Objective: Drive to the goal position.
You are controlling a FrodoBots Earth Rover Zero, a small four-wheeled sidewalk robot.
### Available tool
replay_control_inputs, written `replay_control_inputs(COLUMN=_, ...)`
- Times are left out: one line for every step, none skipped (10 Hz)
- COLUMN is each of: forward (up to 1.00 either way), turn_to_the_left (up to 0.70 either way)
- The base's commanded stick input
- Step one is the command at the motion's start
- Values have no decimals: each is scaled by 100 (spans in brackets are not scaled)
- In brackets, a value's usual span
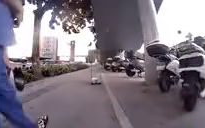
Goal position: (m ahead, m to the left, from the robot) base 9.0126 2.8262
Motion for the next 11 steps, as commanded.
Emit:
replay_control_inputs(forward=45, turn_to_the_left=0)
replay_control_inputs(forward=45, turn_to_the_left=0)
replay_control_inputs(forward=45, turn_to_the_left=0)
replay_control_inputs(forward=45, turn_to_the_left=0)
replay_control_inputs(forward=45, turn_to_the_left=0)
replay_control_inputs(forward=45, turn_to_the_left=0)
replay_control_inputs(forward=45, turn_to_the_left=0)
replay_control_inputs(forward=45, turn_to_the_left=0)
replay_control_inputs(forward=45, turn_to_the_left=0)
replay_control_inputs(forward=45, turn_to_the_left=0)
replay_control_inputs(forward=45, turn_to_the_left=0)
